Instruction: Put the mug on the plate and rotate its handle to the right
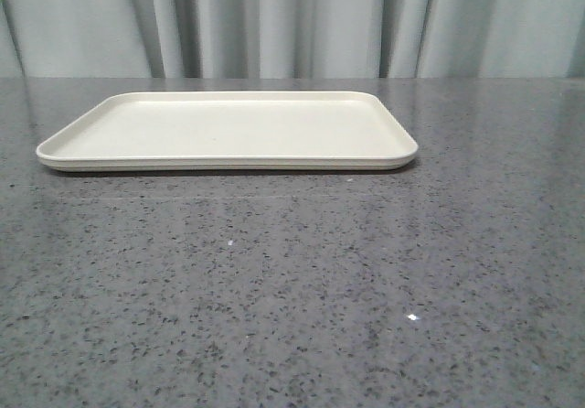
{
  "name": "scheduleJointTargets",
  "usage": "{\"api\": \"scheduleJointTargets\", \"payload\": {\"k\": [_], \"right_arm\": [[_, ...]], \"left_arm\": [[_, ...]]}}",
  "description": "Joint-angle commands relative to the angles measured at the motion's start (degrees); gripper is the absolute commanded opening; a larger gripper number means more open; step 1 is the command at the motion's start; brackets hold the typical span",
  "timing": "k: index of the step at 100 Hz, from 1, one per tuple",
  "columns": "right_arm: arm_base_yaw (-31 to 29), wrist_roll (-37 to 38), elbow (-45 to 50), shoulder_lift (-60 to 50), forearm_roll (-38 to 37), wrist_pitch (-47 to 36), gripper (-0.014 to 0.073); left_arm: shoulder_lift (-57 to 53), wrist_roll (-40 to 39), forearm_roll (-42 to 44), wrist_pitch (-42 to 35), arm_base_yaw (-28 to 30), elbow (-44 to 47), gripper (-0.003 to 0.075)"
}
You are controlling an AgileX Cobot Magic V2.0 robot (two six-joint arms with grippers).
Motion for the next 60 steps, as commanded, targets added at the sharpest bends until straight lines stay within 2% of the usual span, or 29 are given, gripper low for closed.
{"api": "scheduleJointTargets", "payload": {"k": [1,60], "right_arm": [[-0.4,0.0,0.0,-1.1,-0.2,-4.6,-0.0064],[-0.4,-0.1,0.0,-1.1,-0.3,-5.2,-0.0064]], "left_arm": [[-1.7,-0.3,0.0,-5.1,0.1,0.6,-0.002],[-1.7,-0.3,0.0,-5.1,0.1,0.6,-0.002]]}}
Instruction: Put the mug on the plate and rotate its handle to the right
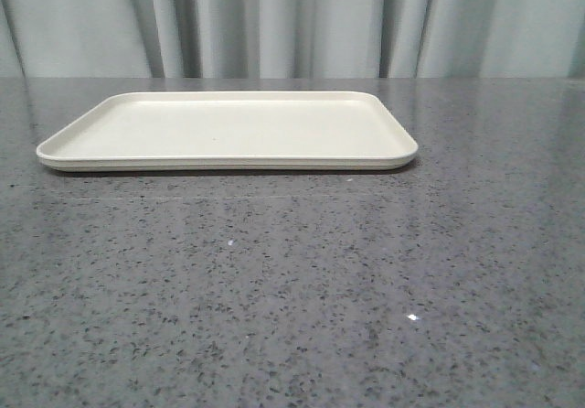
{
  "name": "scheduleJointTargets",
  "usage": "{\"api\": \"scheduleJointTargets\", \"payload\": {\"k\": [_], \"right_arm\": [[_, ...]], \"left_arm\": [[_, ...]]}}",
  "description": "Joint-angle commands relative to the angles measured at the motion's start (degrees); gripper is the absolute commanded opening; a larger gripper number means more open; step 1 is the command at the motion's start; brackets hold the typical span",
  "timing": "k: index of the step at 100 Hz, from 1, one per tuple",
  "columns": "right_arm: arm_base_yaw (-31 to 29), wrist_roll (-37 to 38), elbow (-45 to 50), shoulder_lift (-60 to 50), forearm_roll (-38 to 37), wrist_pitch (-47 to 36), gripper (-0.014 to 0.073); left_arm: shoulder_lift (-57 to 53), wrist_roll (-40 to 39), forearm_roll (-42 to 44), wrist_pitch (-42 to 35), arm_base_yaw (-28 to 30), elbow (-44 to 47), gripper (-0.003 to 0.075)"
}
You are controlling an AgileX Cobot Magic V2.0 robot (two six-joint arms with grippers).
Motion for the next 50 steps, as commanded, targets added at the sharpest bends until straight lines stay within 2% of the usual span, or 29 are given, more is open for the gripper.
{"api": "scheduleJointTargets", "payload": {"k": [1,21,34,41,50], "right_arm": [[-0.4,-0.1,0.0,-1.1,-0.3,-5.2,-0.0064],[-0.4,-0.1,0.0,-1.1,-0.3,-6.3,-0.0064],[-0.4,-0.1,0.0,-1.1,-0.3,-12.8,-0.0064],[-0.4,-0.1,-0.5,-1.1,-0.3,-16.3,-0.0064],[-0.4,-0.1,-3.4,-1.1,-0.3,-14.5,-0.0064]], "left_arm": [[-1.7,-0.3,0.0,-5.1,0.1,0.6,-0.002],[-1.7,-0.3,0.0,-7.7,0.1,0.5,-0.002],[-1.7,-0.3,-0.4,-9.8,0.1,-2.1,-0.002],[-1.7,-0.3,-1.5,-8.1,0.1,-5.1,-0.002],[-1.6,-0.3,-3.1,-0.9,0.1,-10.1,-0.002]]}}
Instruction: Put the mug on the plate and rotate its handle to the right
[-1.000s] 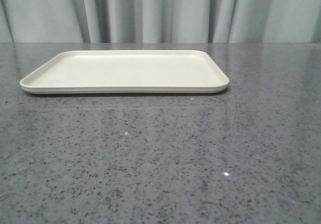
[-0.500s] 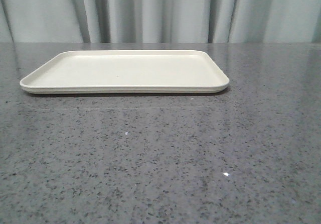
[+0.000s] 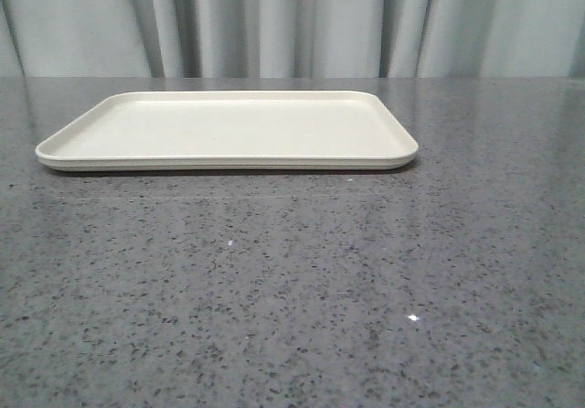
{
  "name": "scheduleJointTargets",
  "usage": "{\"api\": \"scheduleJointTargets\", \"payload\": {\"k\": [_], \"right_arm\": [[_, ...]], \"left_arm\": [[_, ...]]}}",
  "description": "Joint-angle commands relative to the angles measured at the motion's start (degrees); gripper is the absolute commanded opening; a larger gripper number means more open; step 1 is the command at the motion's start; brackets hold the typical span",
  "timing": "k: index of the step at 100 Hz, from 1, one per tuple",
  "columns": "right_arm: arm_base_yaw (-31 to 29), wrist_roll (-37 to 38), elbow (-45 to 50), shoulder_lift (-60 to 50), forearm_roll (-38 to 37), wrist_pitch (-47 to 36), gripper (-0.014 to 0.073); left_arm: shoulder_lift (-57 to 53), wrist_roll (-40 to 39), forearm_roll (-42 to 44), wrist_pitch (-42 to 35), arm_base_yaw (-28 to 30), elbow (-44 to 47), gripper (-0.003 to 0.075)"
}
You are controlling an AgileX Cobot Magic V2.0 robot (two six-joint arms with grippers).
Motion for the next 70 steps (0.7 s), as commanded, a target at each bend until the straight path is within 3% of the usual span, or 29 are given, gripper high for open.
{"api": "scheduleJointTargets", "payload": {"k": [1,35,59,70], "right_arm": [[-0.4,-0.1,-4.0,-1.0,-0.3,-4.1,-0.0064],[-0.4,-0.1,-27.1,5.3,-0.3,20.8,-0.0064],[-0.4,-0.1,-45.4,16.3,-0.3,39.4,-0.0064],[-0.4,-0.1,-51.0,20.0,-0.3,44.5,-0.0064]], "left_arm": [[-1.4,-0.3,-1.5,1.6,0.1,-7.0,-0.002],[11.1,-0.8,-4.7,19.1,0.1,-30.0,-0.002],[25.1,-0.8,-7.9,38.7,0.1,-47.6,-0.002],[29.3,-0.8,-7.9,41.2,0.1,-51.4,-0.002]]}}
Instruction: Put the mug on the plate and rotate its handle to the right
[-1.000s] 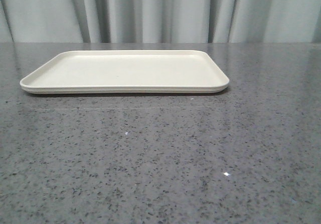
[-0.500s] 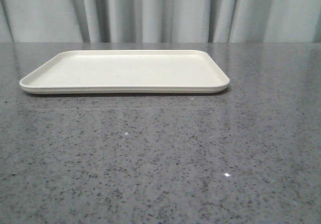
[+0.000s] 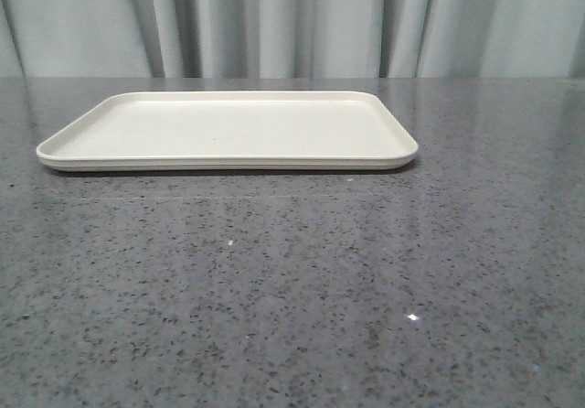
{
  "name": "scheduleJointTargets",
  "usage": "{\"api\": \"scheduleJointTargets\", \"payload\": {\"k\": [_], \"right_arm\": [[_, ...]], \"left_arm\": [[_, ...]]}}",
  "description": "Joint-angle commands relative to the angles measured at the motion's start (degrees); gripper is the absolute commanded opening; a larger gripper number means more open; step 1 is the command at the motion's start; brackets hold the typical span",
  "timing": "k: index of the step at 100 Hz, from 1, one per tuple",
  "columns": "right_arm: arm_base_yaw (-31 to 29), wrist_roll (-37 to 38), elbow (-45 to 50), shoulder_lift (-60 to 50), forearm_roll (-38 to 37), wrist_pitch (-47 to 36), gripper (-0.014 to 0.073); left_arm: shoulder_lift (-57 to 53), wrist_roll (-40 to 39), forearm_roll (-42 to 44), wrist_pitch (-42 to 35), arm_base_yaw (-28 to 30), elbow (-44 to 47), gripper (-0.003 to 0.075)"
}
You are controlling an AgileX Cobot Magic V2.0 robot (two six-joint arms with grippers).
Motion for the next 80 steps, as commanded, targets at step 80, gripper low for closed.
{"api": "scheduleJointTargets", "payload": {"k": [80], "right_arm": [[-0.4,-0.1,-7.3,5.2,-0.3,1.0,0.0104]], "left_arm": [[4.8,1.7,-1.1,2.3,0.1,-4.2,0.0047]]}}
